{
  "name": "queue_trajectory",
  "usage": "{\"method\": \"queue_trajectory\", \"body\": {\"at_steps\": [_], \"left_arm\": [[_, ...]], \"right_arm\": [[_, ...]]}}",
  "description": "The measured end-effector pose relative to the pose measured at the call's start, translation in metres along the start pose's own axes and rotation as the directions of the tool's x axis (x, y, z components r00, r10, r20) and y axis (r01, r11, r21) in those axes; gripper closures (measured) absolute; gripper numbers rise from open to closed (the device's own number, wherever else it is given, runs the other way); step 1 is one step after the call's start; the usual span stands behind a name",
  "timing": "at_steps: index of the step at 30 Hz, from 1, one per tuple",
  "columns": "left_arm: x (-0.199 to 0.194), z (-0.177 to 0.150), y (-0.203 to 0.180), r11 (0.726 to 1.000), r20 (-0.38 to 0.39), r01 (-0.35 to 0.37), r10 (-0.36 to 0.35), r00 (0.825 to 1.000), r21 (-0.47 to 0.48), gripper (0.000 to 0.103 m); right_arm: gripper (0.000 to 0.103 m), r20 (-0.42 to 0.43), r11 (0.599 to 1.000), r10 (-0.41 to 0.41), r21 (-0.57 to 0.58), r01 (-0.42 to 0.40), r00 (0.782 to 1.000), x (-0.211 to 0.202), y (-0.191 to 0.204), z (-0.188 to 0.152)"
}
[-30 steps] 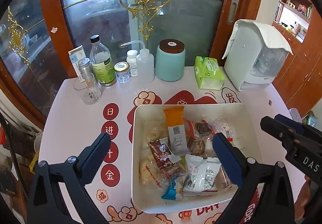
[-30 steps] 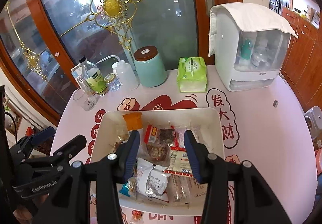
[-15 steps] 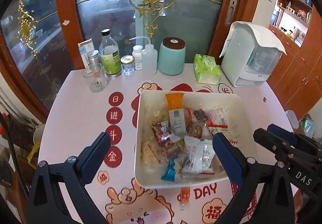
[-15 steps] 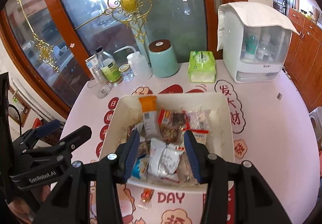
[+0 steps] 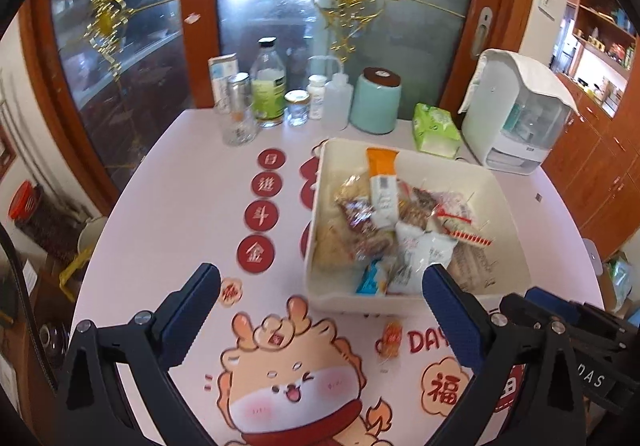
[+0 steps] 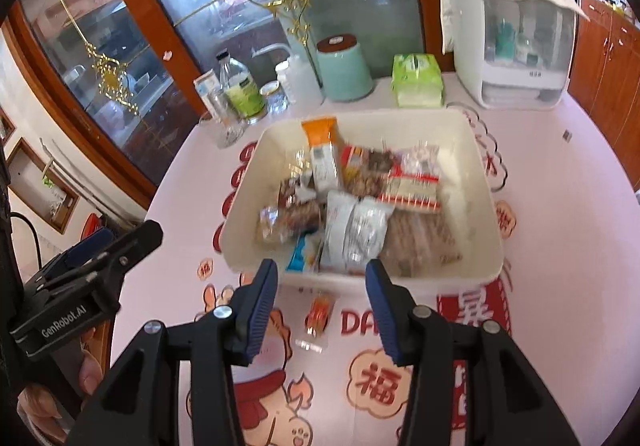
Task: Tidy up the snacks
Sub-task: 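Move both tools back toward the orange twist-snack packet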
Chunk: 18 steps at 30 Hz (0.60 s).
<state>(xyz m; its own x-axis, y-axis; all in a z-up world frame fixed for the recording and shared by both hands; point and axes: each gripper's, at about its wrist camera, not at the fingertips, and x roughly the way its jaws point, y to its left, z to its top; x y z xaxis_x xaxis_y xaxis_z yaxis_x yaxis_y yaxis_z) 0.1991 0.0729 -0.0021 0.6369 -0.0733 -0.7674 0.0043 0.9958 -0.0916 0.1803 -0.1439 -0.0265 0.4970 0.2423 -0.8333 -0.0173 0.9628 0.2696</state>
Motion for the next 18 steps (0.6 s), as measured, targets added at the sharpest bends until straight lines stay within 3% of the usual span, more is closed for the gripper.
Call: {"method": "queue_trajectory", "body": {"at_steps": [9, 18], "left_arm": [[0.025, -0.049, 0.032, 0.995, -0.074, -0.081, 0.076, 0.994, -0.059, 0.002], [0.072, -0.094, 0.059, 0.987, -0.203, -0.116, 0.091, 0.975, -0.114, 0.002]], "right_arm": [[0.056, -0.106, 1.0, 0.002, 0.024, 0.001, 0.994, 0.041, -0.001, -0.041], [0.056, -0.173, 0.999, -0.009, 0.045, 0.017, 0.985, 0.088, 0.001, -0.058]]}}
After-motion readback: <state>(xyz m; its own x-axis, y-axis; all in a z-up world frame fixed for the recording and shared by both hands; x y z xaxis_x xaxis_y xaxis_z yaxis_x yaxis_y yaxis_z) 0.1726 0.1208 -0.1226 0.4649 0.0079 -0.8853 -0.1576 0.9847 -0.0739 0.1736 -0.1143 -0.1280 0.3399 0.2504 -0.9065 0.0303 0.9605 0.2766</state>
